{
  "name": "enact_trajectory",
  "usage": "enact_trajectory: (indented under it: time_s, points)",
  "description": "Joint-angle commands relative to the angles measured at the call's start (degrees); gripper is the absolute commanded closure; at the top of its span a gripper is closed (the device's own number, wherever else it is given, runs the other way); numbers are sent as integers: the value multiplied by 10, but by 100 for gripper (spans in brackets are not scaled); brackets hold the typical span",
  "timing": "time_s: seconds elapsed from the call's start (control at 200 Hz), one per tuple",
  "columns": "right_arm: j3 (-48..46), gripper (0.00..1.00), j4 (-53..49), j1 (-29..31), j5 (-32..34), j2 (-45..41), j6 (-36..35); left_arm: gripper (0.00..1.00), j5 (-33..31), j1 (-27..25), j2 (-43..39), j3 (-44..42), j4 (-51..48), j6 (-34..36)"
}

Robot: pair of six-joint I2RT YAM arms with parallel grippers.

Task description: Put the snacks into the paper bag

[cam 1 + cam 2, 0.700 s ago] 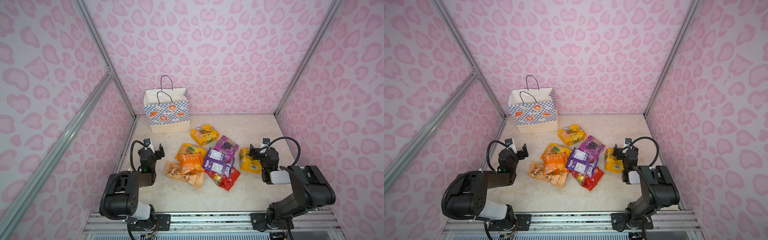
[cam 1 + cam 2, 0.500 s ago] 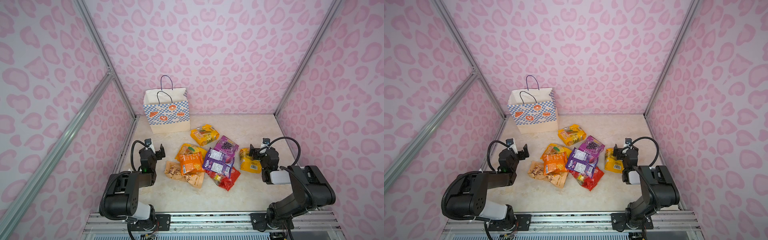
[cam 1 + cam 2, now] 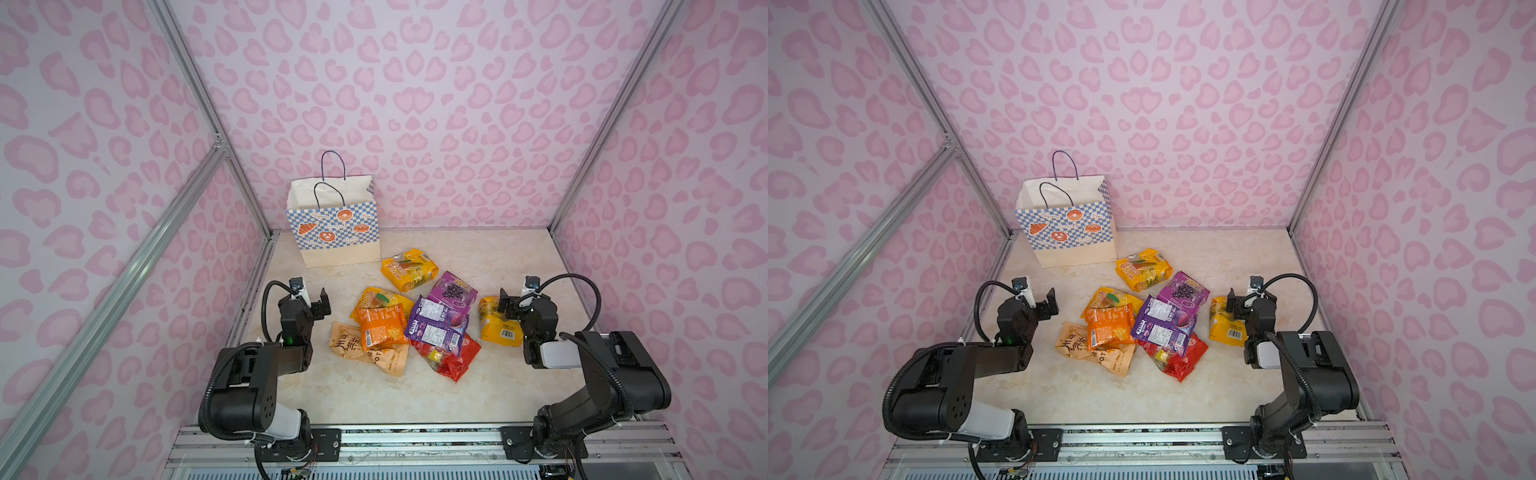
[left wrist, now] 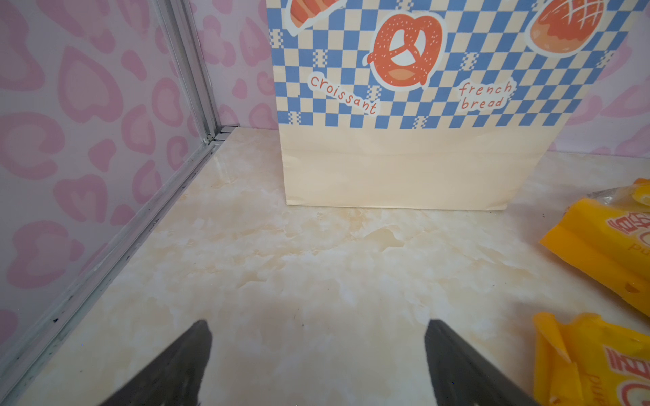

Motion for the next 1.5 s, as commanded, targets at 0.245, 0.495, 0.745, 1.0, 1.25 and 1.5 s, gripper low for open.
enact_trajectory:
  time_s: [0.245,0.495,0.745,1.0,1.25,1.5]
  points:
    - [-3,0,15,-8,-11,1,4,3,11,6,-5,-3,11,-2]
    - [-13,0,31,-10,-2,-6,10,3,-1,5,-50,23,-68,-3]
    - [37,0,-261,29,232,-266,193,3,-61,-1,-207,225,-550,-241]
    - [86,0,-404,-54,87,-284,475,3,-56,9,-116,565,-875,-374]
    - [132,0,-527,32,136,-311,434,0,50,20,165,941,-1026,-541]
    - [131,0,-566,131,185,-347,385,14,91,27,368,1202,-1121,-682]
